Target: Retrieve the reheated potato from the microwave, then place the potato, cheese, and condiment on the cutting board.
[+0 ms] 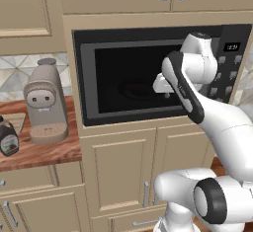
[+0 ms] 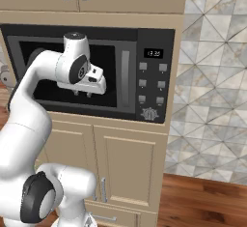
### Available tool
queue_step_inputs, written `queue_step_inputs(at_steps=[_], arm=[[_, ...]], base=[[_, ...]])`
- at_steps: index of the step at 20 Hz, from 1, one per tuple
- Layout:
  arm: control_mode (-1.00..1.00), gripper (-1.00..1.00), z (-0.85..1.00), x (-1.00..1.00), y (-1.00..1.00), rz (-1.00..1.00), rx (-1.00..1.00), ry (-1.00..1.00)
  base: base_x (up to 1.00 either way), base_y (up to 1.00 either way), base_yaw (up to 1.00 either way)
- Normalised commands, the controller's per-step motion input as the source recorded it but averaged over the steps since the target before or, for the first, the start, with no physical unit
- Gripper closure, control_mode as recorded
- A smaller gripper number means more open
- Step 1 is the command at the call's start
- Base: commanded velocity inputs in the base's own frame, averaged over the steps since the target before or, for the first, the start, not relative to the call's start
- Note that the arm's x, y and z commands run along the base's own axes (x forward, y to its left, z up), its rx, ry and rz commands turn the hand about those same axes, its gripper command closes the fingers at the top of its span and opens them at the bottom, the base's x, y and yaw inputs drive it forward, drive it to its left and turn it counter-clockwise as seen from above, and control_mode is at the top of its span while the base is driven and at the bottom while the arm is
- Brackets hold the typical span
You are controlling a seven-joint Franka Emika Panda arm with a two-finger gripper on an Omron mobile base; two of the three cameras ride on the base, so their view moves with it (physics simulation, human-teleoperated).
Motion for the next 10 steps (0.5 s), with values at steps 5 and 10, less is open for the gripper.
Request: queue_step_inputs(at_steps=[5,10], arm=[[-1.00,-1.00,0.00,-0.22,0.00,0.03,0.00,-0.11],[-1.00,-1.00,0.02,-0.36,-0.18,0.00,0.06,-0.33]], base=[[0.00,0.00,0.00],[0.00,0.00,0.00]])
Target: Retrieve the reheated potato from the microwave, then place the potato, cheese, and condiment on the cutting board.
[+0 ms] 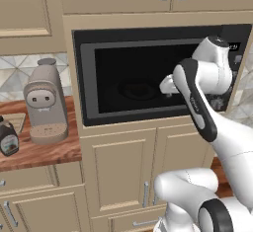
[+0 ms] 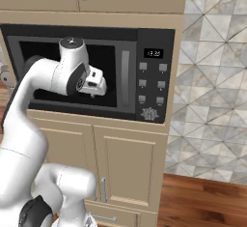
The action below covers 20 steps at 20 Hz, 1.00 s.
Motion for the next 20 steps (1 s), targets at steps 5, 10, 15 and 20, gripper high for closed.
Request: queue_step_inputs(at_steps=[5,10,15,20], arm=[[-1.00,-1.00,0.18,-0.11,-0.35,0.00,-0.01,-0.12],[-1.00,-1.00,0.17,-0.02,-0.49,-0.01,-0.09,0.00],[-1.00,-1.00,0.14,0.07,-0.61,-0.01,-0.05,0.00],[-1.00,-1.00,0.10,0.28,-0.51,0.00,0.00,0.00]], base=[[0.00,0.00,0.00],[0.00,0.00,0.00],[0.00,0.00,0.00],[0.00,0.00,0.00]])
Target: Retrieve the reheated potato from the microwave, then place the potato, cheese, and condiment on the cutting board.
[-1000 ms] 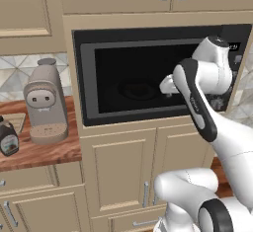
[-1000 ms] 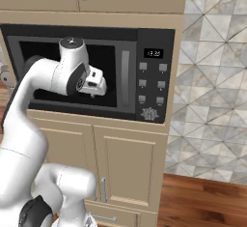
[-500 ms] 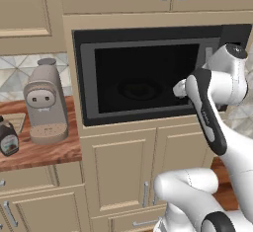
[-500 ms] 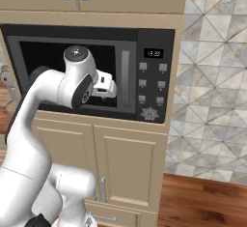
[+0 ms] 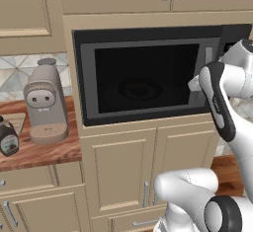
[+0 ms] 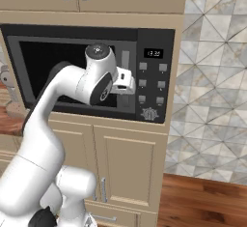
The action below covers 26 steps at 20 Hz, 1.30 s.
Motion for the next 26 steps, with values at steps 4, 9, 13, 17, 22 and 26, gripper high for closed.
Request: queue_step_inputs(at_steps=[4,9,13,17,22,26], arm=[[-1.00,-1.00,0.02,0.52,-0.39,0.00,0.00,0.07],[-1.00,-1.00,0.00,0.54,-0.26,0.00,0.00,0.03],[-1.00,-1.00,-0.01,0.42,-0.21,0.00,0.00,0.00],[-1.00,-1.00,-0.09,0.33,-0.06,0.00,0.02,-0.03],[-1.00,-1.00,-0.12,0.29,0.00,0.00,0.11,-0.10],[-1.00,-1.00,-0.19,0.18,0.05,0.00,0.16,-0.23]], base=[[0.00,0.00,0.00],[0.00,0.00,0.00],[0.00,0.00,0.00],[0.00,0.00,0.00],[0.00,0.00,0.00],[0.00,0.00,0.00]])
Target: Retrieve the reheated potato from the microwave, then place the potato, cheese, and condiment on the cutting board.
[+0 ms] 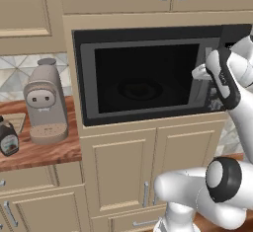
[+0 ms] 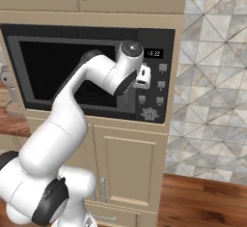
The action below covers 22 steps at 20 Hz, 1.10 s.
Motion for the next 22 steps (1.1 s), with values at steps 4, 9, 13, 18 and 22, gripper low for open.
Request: queue_step_inputs(at_steps=[4,9,13,18,22], arm=[[-1.00,-1.00,-0.12,0.48,0.11,0.00,0.12,-0.20],[-1.00,-1.00,-0.15,0.63,0.17,0.00,0.11,-0.15],[-1.00,1.00,-0.20,0.77,0.28,0.00,0.12,-0.08],[-1.00,1.00,-0.30,0.56,0.36,0.00,0.09,-0.01],[-1.00,1.00,-0.22,0.06,0.41,0.05,0.07,0.00]], base=[[0.00,0.00,0.00],[0.00,0.00,0.00],[0.00,0.00,0.00],[0.00,0.00,0.00],[0.00,0.00,0.00]])
